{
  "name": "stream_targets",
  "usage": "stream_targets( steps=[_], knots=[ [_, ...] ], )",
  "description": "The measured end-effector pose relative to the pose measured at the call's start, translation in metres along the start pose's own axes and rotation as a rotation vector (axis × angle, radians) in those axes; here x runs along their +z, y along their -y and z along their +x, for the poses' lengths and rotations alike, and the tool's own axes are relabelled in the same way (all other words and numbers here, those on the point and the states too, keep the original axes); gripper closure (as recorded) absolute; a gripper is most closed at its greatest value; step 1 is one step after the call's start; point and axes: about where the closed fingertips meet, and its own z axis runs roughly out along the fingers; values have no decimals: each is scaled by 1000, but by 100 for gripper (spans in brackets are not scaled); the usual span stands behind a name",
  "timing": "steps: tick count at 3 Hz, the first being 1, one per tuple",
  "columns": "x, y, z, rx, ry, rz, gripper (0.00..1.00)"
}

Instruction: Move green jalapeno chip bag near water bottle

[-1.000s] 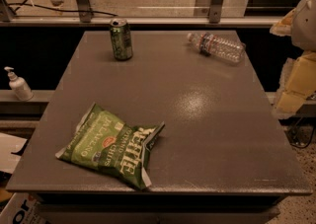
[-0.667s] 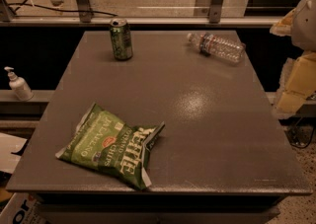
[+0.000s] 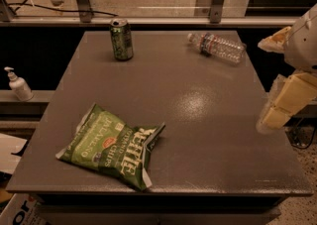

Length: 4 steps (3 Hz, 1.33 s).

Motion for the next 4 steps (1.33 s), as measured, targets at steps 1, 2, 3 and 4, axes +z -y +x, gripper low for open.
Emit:
stream_targets(
  steps=[1, 2, 3, 4],
  knots=[
    [20, -23, -16, 13, 152, -64, 0],
    [38, -52, -35, 0, 290, -122, 0],
    [53, -80, -51, -42, 355, -158, 0],
    [56, -86, -53, -52, 365, -170, 0]
  ],
)
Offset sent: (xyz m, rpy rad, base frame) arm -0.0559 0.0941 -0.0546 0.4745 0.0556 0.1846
